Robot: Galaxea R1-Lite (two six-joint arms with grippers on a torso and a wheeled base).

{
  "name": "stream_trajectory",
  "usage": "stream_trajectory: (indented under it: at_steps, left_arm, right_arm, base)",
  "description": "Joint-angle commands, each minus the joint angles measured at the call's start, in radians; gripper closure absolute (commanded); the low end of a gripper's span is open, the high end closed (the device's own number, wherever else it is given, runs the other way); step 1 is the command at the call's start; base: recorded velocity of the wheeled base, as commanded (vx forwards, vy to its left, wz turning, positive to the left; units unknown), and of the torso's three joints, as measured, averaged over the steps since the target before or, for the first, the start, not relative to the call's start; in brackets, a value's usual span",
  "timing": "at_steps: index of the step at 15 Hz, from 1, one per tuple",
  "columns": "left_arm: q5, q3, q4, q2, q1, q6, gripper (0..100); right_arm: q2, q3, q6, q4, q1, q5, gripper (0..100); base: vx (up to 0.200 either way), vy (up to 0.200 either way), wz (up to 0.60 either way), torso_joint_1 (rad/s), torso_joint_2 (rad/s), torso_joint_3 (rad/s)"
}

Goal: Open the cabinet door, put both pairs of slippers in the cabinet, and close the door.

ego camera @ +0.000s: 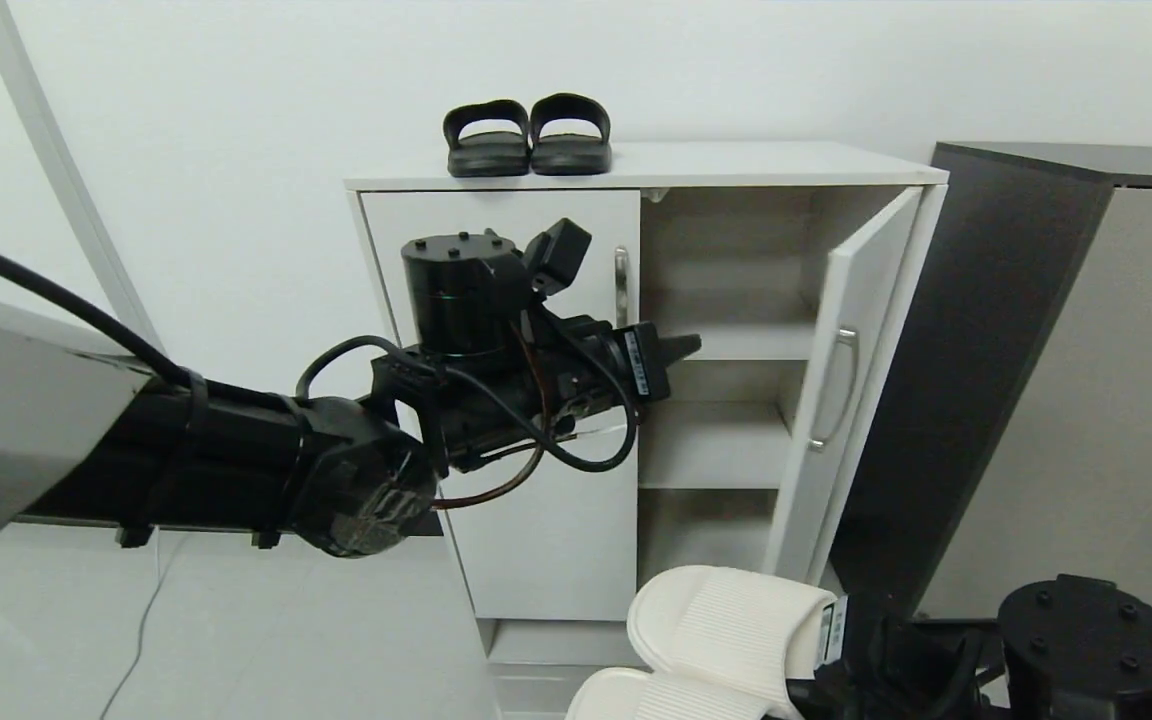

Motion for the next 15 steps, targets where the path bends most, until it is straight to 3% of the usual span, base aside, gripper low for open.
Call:
stream_trajectory:
  at_steps: [1,3,5,6,9,12,13,15]
  left_arm:
    - [0.002,0.023,-0.001,-0.024,0.019,0.003,100]
    - [0.002,0.119,-0.029,-0.104,0.049,0.009,100]
    - [0.002,0.283,-0.058,-0.238,0.079,0.078,100]
    - [0.002,0.333,-0.061,-0.281,0.083,0.093,100]
    - [0.029,0.624,-0.057,-0.564,0.108,0.113,100]
    - [0.184,0.770,-0.007,-0.744,0.112,0.150,100]
    - [0.318,0.836,0.085,-0.827,0.117,0.233,100]
    - [0.427,0.934,0.209,-0.988,0.140,0.276,100]
  right_arm:
    - [-0.002,0.001,-0.001,-0.001,0.000,-0.006,100]
    - [0.001,-0.001,0.002,-0.003,-0.027,-0.012,100]
    - [0.006,-0.008,0.004,-0.003,-0.067,-0.011,100]
    - [0.009,-0.011,0.004,-0.003,-0.075,-0.009,100]
    - [0.032,-0.022,0.007,-0.005,-0.100,-0.007,100]
    - [0.031,-0.024,0.007,-0.005,-0.103,-0.011,100]
    - [0.031,-0.024,0.007,-0.005,-0.107,-0.011,100]
    - [0.031,-0.025,0.007,-0.005,-0.110,-0.012,100]
  base:
    - [0.000,0.000,0.00,0.000,0.00,0.000]
    - [0.000,0.000,0.00,0.000,0.00,0.000]
    - [0.000,0.000,0.00,0.000,0.00,0.000]
    - [0.000,0.000,0.00,0.000,0.00,0.000]
    - [0.000,0.000,0.00,0.000,0.00,0.000]
    - [0.000,0.000,0.00,0.000,0.00,0.000]
    - [0.000,0.000,0.00,0.000,0.00,0.000]
    - [0.000,0.000,0.00,0.000,0.00,0.000]
